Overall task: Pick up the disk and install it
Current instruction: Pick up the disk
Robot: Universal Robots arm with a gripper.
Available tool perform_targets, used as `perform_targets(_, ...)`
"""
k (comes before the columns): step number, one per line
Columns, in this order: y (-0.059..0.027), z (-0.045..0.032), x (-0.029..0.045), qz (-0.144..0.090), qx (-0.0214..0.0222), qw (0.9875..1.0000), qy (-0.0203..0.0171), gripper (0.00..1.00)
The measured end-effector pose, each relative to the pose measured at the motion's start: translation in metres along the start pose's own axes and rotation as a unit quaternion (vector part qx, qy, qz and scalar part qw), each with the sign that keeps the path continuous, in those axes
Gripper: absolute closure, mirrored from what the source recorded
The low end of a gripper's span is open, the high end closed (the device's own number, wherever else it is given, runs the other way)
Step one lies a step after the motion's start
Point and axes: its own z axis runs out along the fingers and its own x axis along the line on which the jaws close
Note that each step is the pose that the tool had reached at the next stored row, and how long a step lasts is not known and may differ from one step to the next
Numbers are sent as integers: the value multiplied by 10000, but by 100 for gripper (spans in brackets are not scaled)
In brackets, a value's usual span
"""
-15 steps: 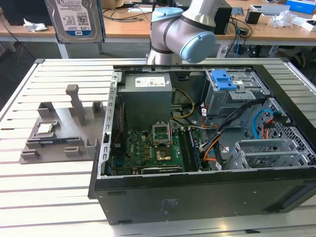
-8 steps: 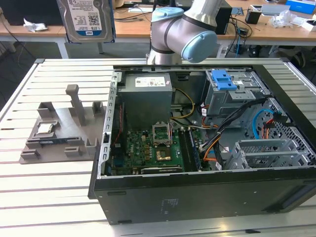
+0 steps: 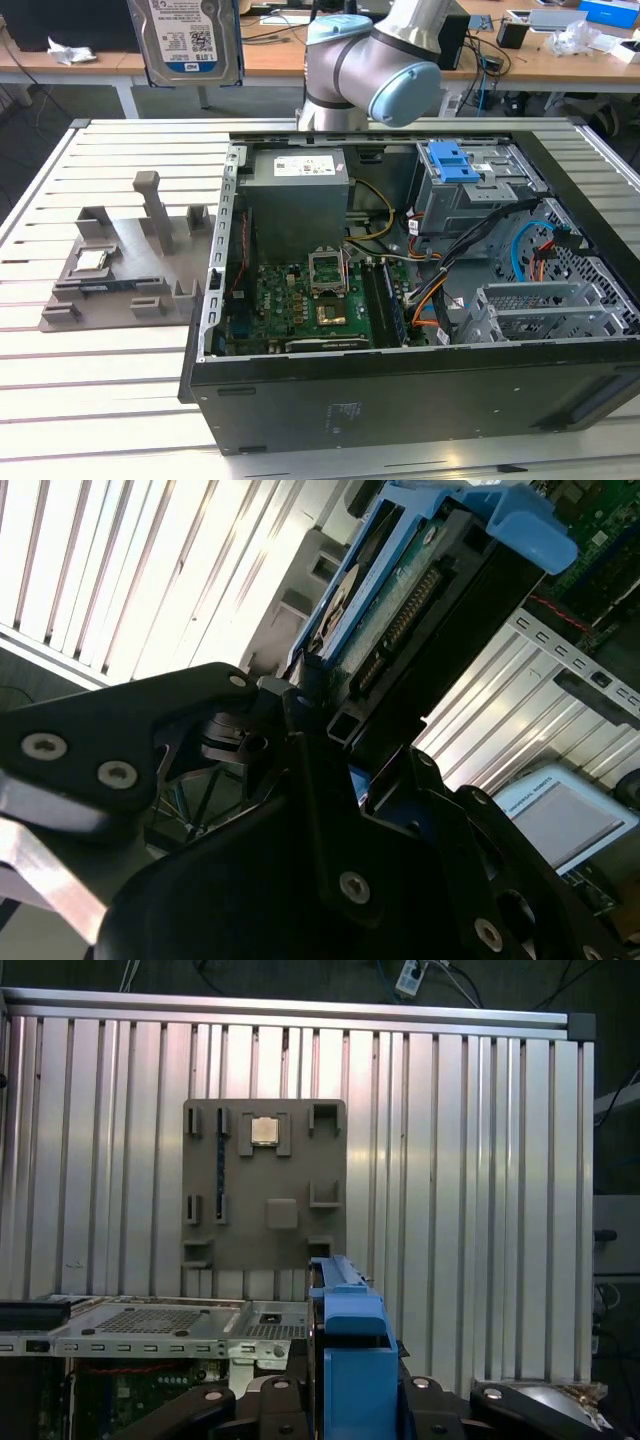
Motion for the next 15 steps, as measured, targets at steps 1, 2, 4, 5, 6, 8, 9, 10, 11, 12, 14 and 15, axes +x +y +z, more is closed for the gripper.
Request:
perform_targets(1,-12,0,0,-1,1,10000,0,63)
perform_targets(2,-30,-1,1,-1,0,10000,0,63)
perform_targets(4,-89,-4,3,-1,0,10000,0,63)
perform_targets(5,-110,-5,4,-1,0,10000,0,63)
perform_targets(6,-153,-7,5,0,0,10000,0,63)
perform_targets(8,-200,-10,6,0,0,10000,0,63)
perform_targets(9,-231,-11,7,0,0,10000,0,63)
perform_targets(10,-251,-12,8,0,0,10000,0,63)
perform_targets(11,-271,-13,8,-1,0,10000,0,63)
perform_targets(12,-294,-15,9,0,0,10000,0,63)
perform_targets(14,-399,-19,12,0,0,10000,0,63)
perform_targets(15,-435,-21,13,0,0,10000,0,63)
